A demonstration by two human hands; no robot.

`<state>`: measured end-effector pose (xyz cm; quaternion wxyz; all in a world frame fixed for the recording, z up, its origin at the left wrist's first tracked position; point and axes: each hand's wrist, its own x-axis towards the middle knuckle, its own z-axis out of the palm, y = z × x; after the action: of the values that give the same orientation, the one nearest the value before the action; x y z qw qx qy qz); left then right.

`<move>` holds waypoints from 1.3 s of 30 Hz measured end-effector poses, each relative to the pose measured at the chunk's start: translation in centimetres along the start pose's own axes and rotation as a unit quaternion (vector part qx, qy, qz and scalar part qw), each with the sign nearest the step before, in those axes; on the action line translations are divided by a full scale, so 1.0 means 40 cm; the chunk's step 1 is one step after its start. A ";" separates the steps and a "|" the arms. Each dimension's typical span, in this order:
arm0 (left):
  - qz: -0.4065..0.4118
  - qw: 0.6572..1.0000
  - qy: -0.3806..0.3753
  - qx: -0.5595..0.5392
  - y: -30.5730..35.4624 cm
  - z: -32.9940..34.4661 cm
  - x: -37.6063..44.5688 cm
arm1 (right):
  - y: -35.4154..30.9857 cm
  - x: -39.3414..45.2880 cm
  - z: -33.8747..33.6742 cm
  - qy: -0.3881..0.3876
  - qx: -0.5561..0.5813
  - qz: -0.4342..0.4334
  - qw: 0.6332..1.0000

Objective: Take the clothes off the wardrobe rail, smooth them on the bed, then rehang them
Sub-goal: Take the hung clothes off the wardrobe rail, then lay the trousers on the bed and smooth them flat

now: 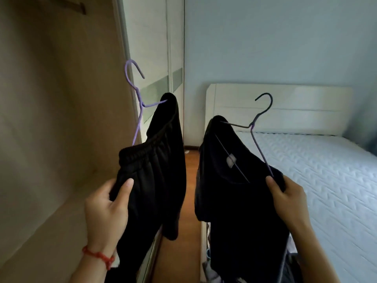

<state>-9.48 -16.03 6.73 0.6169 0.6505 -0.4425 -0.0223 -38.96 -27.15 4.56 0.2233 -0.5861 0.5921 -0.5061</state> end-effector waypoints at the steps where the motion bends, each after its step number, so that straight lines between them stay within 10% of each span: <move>1: 0.001 1.000 -0.011 -0.006 0.002 0.025 -0.008 | 0.025 0.001 -0.019 0.003 -0.008 0.015 1.000; 17: 0.010 0.987 -0.161 -0.023 0.039 0.301 -0.100 | 0.621 -0.069 -0.058 -0.131 -0.167 0.369 0.905; 29: 0.072 0.956 -0.275 -0.072 0.058 0.351 -0.035 | 0.319 0.058 -0.192 0.053 -0.107 0.179 0.977; 39: 0.152 0.884 -0.406 -0.174 0.119 0.358 0.060 | 0.027 0.029 -0.269 0.212 -0.137 0.014 0.967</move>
<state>-18.87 -27.95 8.46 0.4826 0.3912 -0.7367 -0.2671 -48.91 -24.80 8.19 0.0172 -0.4820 0.6978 -0.5296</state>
